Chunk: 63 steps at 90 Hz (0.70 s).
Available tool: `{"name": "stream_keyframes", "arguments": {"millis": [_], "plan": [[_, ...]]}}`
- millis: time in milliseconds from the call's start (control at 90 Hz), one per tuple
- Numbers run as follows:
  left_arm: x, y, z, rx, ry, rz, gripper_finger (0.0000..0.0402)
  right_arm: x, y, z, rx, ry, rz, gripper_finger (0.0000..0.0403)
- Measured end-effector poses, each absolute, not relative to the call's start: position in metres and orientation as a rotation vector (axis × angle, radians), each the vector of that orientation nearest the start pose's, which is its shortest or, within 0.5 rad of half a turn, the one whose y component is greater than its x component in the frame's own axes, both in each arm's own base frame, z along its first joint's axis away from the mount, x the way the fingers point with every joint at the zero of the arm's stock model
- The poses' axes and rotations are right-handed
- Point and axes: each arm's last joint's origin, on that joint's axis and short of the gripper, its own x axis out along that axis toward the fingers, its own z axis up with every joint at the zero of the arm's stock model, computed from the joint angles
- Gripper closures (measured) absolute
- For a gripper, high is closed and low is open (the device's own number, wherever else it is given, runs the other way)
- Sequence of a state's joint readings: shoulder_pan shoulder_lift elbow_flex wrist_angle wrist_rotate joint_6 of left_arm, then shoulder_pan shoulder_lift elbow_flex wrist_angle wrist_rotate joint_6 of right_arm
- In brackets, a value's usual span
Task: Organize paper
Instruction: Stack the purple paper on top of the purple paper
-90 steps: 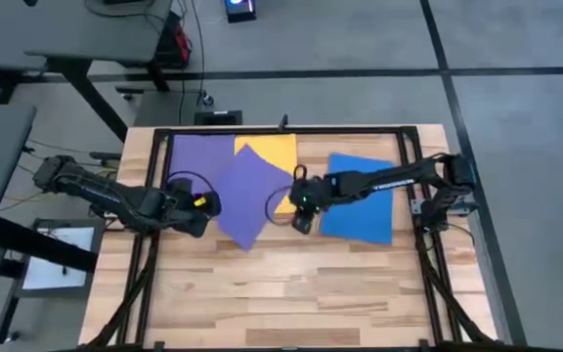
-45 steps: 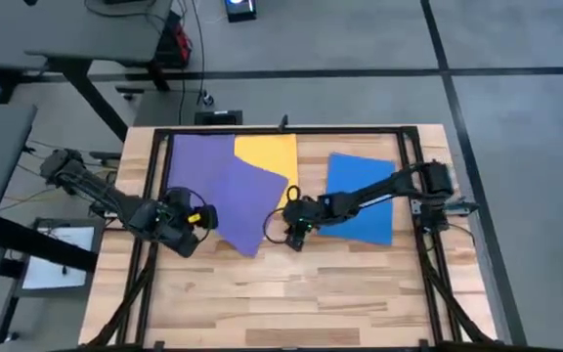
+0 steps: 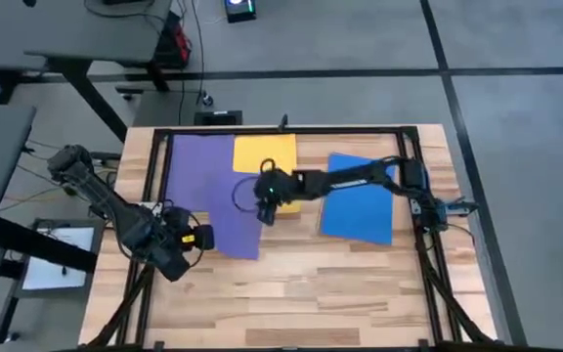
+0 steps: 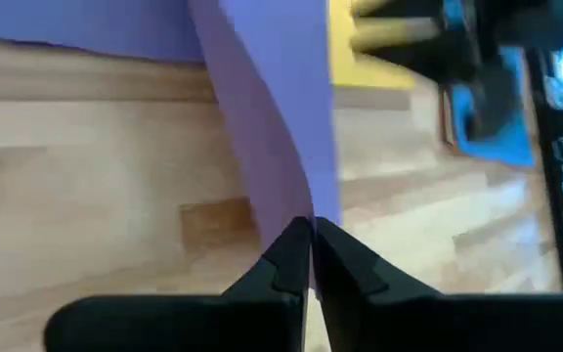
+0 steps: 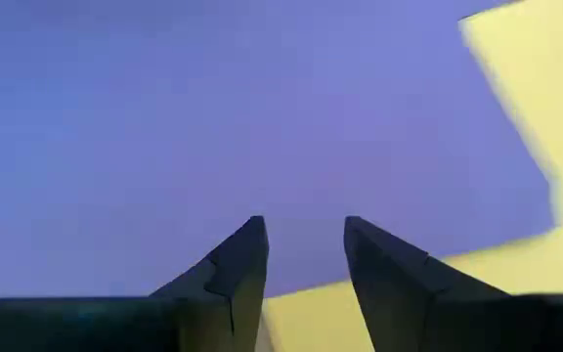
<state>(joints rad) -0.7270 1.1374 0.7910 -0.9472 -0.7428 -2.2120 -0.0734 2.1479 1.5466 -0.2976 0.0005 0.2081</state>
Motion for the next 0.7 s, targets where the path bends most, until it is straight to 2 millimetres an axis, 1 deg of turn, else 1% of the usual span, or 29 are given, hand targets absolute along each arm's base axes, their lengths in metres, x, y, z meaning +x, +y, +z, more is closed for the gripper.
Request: {"name": "stream_keyframes", "arguments": {"millis": [67,211,267,356,456,522,622,700], "plan": [[0.150,-0.103,0.226,-1.131,0.417,0.960,0.0402,0.456,-0.028,0.162,0.229,0.926,-0.141,0.0271],[0.150,-0.089,0.220,-1.004,0.440,1.094,0.0402,0.445,-0.025,0.197,0.221,0.907,-0.151,0.0271],[0.148,-0.085,0.220,-0.962,0.448,1.127,0.0402,0.438,-0.021,0.206,0.218,0.931,-0.146,0.0271],[0.142,-0.078,0.222,-0.890,0.473,1.163,0.0402,0.431,-0.011,0.214,0.209,0.962,-0.123,0.0271],[0.134,-0.072,0.228,-0.879,0.475,1.171,0.0402,0.425,-0.004,0.227,0.217,0.959,-0.110,0.0271],[0.132,-0.071,0.231,-0.884,0.480,1.149,0.0402,0.424,-0.005,0.225,0.261,0.955,-0.144,0.0271],[0.132,-0.072,0.234,-0.866,0.529,1.089,0.0402,0.420,-0.008,0.204,0.301,0.990,-0.180,0.0271],[0.133,-0.074,0.235,-0.852,0.588,1.037,0.0401,0.418,-0.013,0.193,0.307,0.960,-0.185,0.0271]]}}
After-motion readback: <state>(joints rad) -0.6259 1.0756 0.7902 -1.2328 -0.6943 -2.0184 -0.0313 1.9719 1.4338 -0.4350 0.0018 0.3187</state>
